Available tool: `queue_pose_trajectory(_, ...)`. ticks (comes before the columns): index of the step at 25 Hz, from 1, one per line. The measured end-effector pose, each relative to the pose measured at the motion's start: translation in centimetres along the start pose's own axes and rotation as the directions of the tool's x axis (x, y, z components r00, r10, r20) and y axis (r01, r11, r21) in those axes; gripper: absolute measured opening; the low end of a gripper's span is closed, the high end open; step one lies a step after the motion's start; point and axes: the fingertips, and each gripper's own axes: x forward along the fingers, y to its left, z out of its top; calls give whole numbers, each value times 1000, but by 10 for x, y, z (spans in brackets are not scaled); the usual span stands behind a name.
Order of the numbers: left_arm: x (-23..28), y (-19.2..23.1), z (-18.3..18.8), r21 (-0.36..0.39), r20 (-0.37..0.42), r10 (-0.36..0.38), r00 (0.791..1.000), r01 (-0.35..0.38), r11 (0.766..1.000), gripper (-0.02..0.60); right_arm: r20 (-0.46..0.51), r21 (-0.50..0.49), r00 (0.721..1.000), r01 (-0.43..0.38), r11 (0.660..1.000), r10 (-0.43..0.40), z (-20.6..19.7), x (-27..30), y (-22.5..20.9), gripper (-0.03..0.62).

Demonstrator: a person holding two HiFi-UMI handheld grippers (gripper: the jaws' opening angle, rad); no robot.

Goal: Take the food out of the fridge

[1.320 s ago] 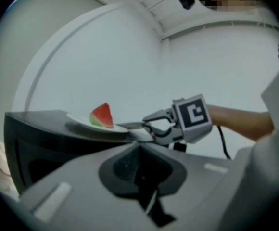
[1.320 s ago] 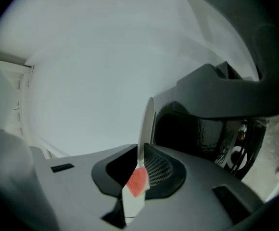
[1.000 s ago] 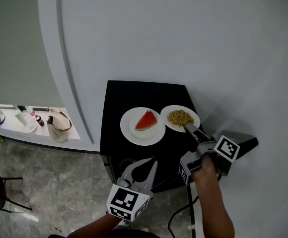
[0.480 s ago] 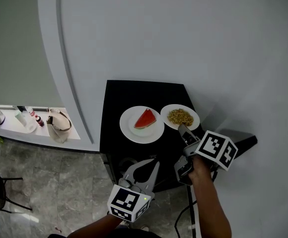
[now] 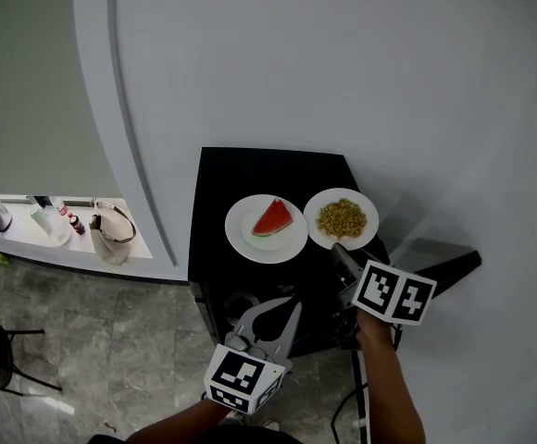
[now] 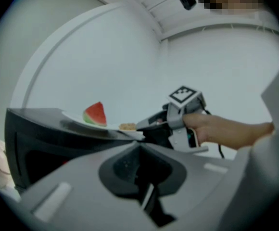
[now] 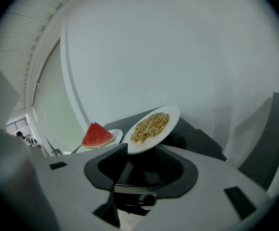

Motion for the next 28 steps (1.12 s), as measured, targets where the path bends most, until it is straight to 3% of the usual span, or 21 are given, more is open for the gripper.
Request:
queue_pose_trajectory(6,-6,-1,1,3,0,10,1000,-10,1000,-12,-83,-135,997,-17,991,6,-8,-3,6,150)
queue_pose_trajectory(12,-9,0,1,6,3,19,1000,-19,1000,-12,-86,-341,994,40,939,-73,-14,-5,8,146)
queue_pose_trajectory(16,-9,0,-1,7,-1,24,1000,-24,1000,-12,-108,-408,993,-4,913,-44,-15,-4,10,136)
queue_pose_trajectory(18,-10,0,-2,6,-4,25,1000,-25,1000,-12,-134,-429,991,-48,902,-11,-17,-5,14,88)
queue_pose_trajectory(21,-10,0,-4,7,-6,27,1000,-27,1000,-11,-149,-406,988,-94,909,35,-20,-6,17,40)
queue_pose_trajectory(25,-8,3,-6,4,-10,34,999,-34,999,-12,-134,-265,985,-145,953,112,-19,-5,12,19)
queue_pose_trajectory(28,-10,3,-7,1,-11,37,999,-37,999,-11,-126,-156,976,-195,968,176,-18,-8,12,5)
